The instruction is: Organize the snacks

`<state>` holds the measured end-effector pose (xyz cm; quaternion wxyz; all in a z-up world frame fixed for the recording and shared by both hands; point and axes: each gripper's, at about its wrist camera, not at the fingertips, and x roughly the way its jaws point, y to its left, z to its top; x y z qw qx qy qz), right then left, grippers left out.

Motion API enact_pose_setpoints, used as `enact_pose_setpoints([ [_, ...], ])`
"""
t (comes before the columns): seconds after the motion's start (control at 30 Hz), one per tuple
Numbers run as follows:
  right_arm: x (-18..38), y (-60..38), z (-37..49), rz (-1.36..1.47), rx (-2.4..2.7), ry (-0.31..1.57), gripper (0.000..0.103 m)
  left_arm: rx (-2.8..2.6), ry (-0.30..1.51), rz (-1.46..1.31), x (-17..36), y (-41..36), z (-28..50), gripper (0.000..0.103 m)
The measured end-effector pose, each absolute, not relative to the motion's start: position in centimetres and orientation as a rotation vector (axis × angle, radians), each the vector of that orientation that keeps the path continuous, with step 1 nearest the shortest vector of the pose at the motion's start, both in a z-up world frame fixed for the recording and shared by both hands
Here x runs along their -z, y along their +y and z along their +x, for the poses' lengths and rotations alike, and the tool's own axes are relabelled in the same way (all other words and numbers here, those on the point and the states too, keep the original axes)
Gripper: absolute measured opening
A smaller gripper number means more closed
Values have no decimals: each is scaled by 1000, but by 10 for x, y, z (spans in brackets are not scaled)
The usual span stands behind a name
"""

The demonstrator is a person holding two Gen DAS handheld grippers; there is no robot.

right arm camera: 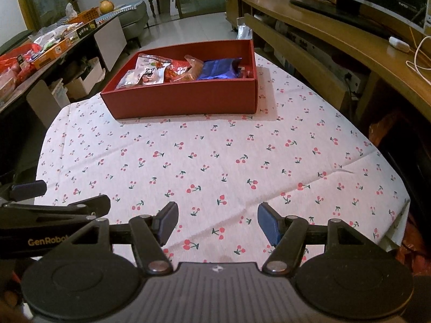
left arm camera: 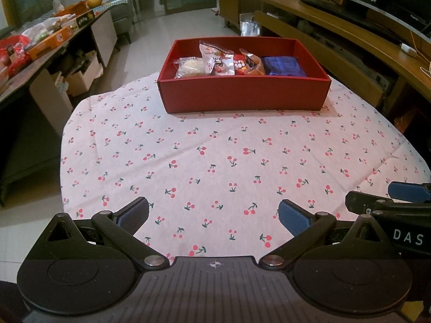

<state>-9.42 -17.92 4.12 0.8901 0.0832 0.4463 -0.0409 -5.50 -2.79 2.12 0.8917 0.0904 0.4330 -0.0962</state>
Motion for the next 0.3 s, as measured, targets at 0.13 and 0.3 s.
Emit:
enact_pose_setpoints([
  [0.13,-42,-179,-95,175,84,927,81,200,898,187,-21,-28,-56,103],
  [0.3,-42,-180,-97,183,81,923,81,194,895,189,-22,-29,-57,103],
])
